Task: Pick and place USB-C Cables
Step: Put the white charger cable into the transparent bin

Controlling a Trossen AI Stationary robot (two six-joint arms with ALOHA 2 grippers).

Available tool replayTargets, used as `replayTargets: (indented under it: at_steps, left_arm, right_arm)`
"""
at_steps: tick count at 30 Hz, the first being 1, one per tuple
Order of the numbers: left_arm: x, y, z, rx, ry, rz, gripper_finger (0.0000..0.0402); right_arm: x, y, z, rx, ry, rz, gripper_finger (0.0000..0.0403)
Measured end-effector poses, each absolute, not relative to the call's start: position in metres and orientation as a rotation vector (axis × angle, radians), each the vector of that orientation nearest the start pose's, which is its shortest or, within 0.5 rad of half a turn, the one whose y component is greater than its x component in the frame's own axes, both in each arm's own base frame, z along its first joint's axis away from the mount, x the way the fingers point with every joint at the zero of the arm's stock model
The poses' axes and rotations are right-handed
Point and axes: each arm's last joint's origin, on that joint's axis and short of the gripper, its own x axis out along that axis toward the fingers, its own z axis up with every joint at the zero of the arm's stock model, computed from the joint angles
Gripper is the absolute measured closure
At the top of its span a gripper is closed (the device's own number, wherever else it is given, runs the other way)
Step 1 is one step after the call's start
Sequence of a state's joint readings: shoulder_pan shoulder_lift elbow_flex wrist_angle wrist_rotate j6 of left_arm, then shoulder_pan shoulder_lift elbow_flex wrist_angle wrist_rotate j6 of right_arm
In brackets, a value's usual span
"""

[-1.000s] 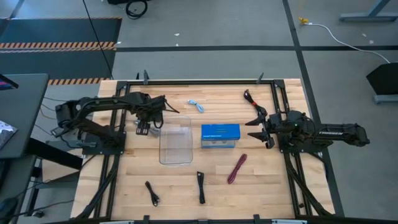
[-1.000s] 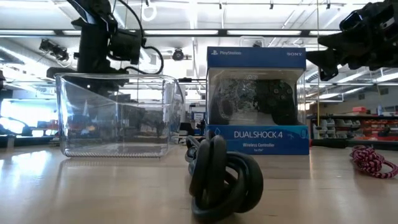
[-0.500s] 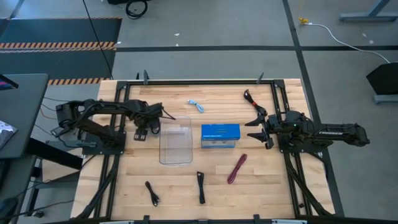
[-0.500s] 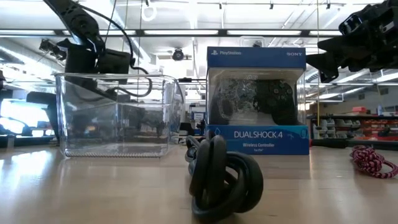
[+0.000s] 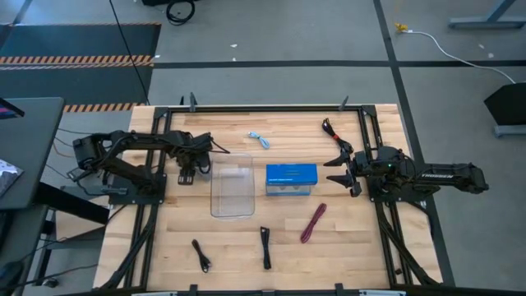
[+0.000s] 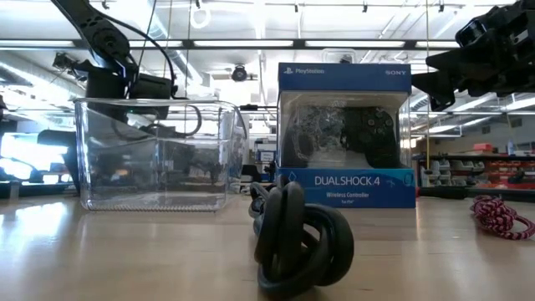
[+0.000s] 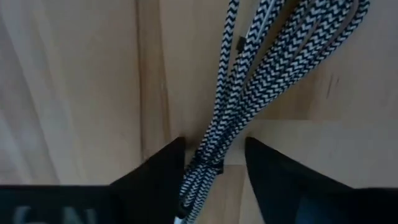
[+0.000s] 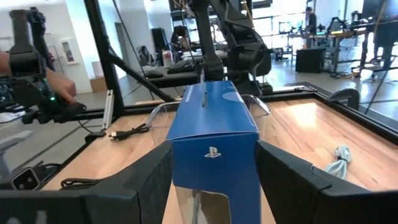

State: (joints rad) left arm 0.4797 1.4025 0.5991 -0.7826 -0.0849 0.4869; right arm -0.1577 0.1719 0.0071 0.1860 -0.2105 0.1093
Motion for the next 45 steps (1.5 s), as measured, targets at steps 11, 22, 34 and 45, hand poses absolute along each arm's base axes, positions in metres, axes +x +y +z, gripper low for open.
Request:
replayTargets:
  at_steps: [11,22,34,45]
  left_arm:
    - [0.164,0.09,0.135,-0.006,1.66,0.135,0.0368]
    - [0.177,0.099,0.182,0.026,1.753,0.173,0.0368]
    - [0.182,0.112,0.269,0.142,1.794,0.569,0.0368]
    - [0.215,0.064,0.346,0.241,1.25,0.4,0.0368]
  right_arm:
    - [0.107,-0.011,0.17,0.105,-0.018,0.046,0.0174]
    - [0.107,-0.011,0.17,0.153,-0.024,0.047,0.0174]
    - [0.107,-0.011,0.17,0.153,-0.024,0.047,0.0174]
    - [0.107,-0.011,0.17,0.165,-0.024,0.047,0.0174]
